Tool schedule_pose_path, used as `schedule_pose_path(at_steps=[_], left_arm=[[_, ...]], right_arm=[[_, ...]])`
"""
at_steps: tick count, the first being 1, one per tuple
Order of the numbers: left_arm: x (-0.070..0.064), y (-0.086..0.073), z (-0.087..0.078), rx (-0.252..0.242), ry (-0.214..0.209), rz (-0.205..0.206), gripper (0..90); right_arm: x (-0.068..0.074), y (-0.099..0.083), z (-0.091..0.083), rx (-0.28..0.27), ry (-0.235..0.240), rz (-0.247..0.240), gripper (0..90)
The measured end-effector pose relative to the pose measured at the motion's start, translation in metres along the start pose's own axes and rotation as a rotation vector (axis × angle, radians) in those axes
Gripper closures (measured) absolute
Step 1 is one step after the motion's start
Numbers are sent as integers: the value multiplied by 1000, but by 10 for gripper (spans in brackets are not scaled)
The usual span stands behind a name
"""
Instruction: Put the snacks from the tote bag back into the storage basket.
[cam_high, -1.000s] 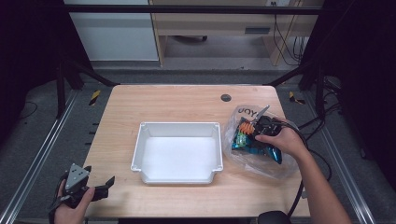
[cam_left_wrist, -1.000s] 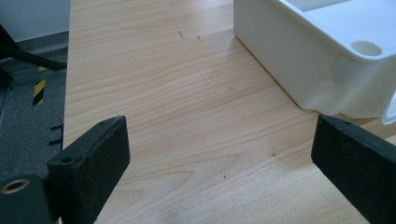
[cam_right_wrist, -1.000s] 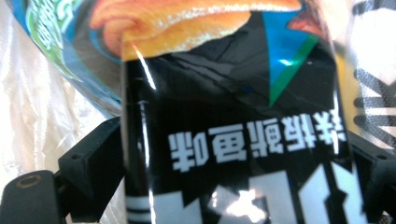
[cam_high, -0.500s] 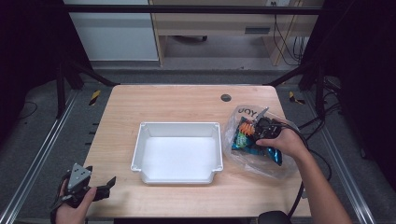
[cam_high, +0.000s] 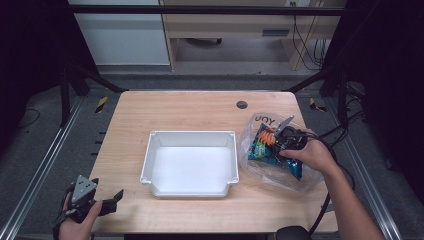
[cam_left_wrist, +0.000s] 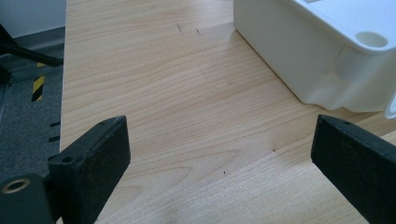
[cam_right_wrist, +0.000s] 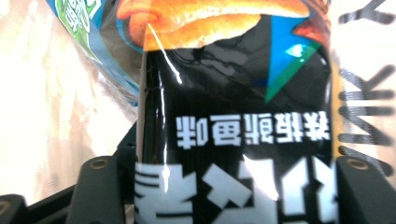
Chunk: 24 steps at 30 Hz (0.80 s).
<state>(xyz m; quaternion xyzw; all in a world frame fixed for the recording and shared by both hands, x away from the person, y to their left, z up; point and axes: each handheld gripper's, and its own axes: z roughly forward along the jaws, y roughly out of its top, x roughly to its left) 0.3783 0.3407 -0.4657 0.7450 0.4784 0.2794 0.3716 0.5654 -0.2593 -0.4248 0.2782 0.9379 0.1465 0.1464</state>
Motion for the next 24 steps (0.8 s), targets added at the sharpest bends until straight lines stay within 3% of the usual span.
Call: schedule_pose_path(at_steps=[3,16,24], left_arm=[[0,0,0,-2,3,-2,42],[-1,2,0,-5,8,8,43],[0,2,0,-5,8,2,43]], right_arm=[[2,0,-8,-8,-22,-22,397],[2,-6,-44,-44,-99,-18,401],[1,-10,-62,-115,-113,18,404]])
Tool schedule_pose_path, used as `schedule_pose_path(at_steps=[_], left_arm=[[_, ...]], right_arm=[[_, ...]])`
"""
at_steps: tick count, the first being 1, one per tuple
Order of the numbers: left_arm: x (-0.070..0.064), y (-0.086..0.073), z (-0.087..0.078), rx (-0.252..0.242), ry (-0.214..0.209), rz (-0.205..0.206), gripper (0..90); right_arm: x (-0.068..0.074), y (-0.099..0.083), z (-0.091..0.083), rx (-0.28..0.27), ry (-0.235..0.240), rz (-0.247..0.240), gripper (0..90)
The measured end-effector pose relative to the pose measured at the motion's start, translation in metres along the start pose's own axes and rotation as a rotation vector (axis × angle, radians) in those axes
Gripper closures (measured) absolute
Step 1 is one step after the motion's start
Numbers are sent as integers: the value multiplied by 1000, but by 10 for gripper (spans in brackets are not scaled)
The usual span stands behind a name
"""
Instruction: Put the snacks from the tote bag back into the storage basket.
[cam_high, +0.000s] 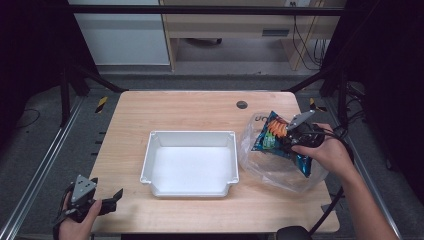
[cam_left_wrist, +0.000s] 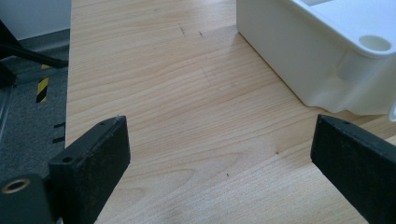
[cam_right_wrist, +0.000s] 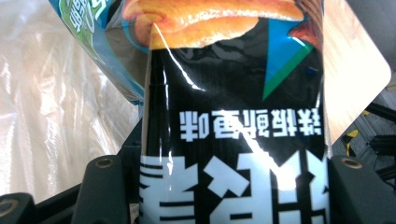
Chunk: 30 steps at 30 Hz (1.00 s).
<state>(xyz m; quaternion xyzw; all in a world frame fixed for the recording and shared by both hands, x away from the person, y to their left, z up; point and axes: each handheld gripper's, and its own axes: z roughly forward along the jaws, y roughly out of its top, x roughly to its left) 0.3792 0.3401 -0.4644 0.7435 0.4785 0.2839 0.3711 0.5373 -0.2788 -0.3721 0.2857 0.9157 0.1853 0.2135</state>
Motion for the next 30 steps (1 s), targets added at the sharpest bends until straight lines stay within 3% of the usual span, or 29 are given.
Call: schedule_pose_path(at_steps=[12,30], left_arm=[[0,0,0,1,0,0,42],[-1,0,1,2,-3,-1,42]], right_arm=[[0,-3,-22,-93,-17,28,407],[3,-7,-41,-175,-38,54,412]])
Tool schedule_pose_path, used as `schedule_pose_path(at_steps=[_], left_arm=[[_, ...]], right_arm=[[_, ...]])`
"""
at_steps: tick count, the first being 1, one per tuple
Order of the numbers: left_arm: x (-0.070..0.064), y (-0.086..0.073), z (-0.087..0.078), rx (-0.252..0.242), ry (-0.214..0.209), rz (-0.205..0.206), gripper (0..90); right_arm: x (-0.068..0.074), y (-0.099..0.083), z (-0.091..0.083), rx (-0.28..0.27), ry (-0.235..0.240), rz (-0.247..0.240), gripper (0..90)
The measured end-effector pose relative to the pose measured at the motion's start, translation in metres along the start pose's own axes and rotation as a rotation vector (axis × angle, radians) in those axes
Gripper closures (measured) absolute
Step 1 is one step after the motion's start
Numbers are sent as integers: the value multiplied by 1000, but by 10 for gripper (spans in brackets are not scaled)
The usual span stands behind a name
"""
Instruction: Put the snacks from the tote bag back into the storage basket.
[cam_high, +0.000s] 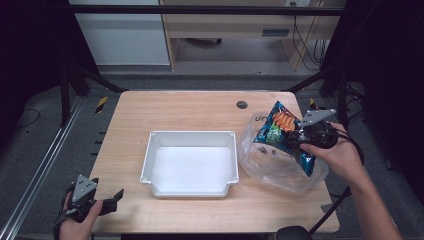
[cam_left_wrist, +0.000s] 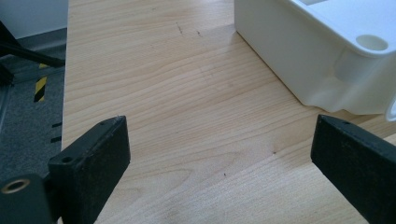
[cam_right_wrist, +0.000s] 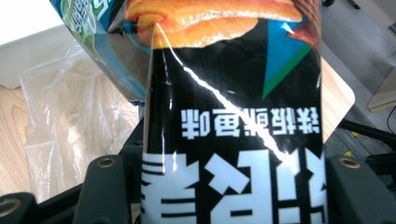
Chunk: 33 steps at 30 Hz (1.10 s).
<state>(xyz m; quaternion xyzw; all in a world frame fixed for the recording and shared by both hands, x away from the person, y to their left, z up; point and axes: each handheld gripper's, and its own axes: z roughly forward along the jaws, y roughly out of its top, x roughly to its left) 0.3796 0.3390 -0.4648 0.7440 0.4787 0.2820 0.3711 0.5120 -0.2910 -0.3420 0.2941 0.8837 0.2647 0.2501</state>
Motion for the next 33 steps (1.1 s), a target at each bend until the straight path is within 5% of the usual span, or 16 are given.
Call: schedule_pose_path(at_steps=[33], left_arm=[[-1,0,1,7,3,8,43]], right_arm=[[10,37,6,-115,-2,-12,418]])
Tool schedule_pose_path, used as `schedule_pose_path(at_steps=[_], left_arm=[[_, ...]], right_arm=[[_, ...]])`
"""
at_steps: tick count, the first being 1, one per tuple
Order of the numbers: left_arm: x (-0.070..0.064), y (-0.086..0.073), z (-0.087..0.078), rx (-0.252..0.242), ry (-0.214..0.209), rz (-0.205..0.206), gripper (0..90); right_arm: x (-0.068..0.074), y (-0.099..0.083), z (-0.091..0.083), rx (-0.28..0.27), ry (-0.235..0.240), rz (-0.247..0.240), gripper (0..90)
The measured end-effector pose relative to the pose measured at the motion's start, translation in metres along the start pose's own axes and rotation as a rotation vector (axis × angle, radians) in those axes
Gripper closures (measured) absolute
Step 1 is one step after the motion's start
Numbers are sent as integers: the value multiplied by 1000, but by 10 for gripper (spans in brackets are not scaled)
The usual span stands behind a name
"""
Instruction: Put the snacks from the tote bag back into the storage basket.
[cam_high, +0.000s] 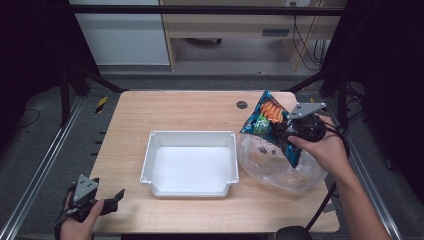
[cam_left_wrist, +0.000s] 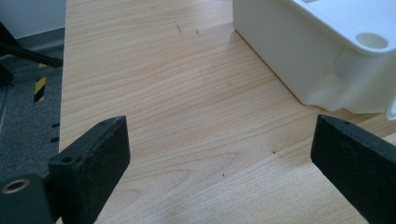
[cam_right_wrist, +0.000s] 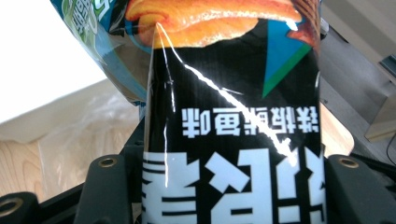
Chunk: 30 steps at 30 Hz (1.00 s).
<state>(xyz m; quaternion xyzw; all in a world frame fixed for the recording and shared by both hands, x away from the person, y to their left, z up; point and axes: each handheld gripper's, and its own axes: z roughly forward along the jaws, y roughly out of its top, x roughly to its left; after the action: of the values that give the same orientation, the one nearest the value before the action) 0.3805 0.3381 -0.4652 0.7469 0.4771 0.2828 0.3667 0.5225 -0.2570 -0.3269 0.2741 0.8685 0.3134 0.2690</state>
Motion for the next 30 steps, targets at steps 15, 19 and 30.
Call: schedule_pose_path(at_steps=[15,19,30], left_arm=[[2,-1,0,3,1,-9,42],[1,-1,1,3,-2,-9,42],[1,-1,2,4,-1,-11,42]], right_arm=[[8,15,6,-47,17,-7,419],[10,19,9,-51,27,-13,419],[20,31,15,-69,35,-29,419]])
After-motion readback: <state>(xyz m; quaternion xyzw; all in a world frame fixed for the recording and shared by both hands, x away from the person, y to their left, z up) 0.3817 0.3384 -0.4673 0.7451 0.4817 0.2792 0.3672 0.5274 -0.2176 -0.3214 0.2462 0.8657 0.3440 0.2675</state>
